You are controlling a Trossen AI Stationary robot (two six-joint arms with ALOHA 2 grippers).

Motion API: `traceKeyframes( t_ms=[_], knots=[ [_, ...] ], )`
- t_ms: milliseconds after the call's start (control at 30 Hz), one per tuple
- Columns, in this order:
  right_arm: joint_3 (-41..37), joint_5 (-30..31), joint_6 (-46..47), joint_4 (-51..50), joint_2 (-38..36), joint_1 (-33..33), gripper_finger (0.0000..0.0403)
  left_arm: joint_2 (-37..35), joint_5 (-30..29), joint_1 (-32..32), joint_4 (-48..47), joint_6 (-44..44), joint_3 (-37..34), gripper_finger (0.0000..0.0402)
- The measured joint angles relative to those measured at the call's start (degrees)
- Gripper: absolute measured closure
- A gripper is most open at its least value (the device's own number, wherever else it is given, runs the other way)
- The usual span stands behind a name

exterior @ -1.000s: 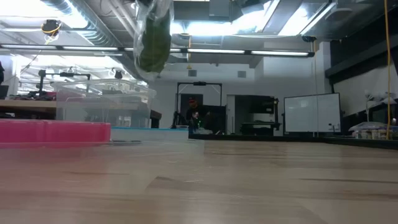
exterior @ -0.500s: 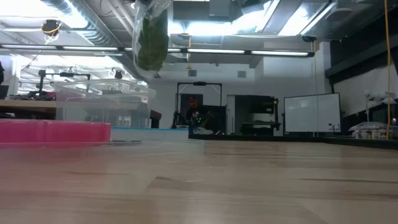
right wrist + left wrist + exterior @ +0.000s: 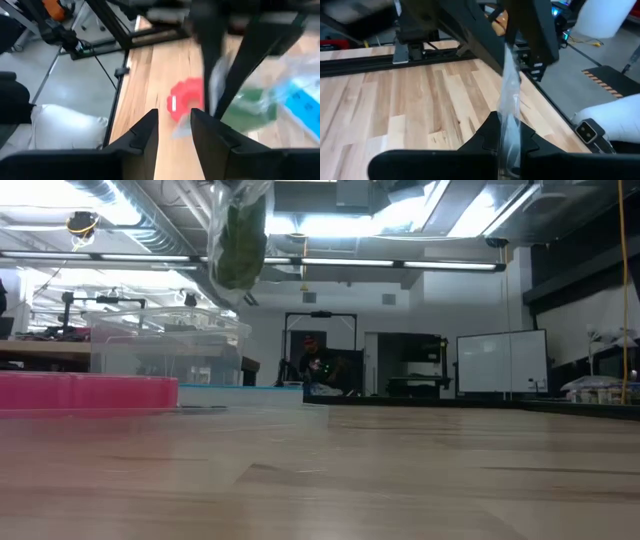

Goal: Roll bandage
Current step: Close the transparent zip bag

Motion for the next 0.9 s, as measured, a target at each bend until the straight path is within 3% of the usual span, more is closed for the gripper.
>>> traceKeyframes(
  t_ms=[467,900],
  knots=[
    [-0.02,8.09,2.28,-3.17,1.12,0.07,0.0285,-2.36,-0.19,0.42,0.68,-0.76,0.07,0.0401],
    [-0.07,8.80,2.17,0.29,2.44,0.04,0.0285,-2.98,-2.16,0.41,1.31,0.35,0.07,0.0401]
  ],
)
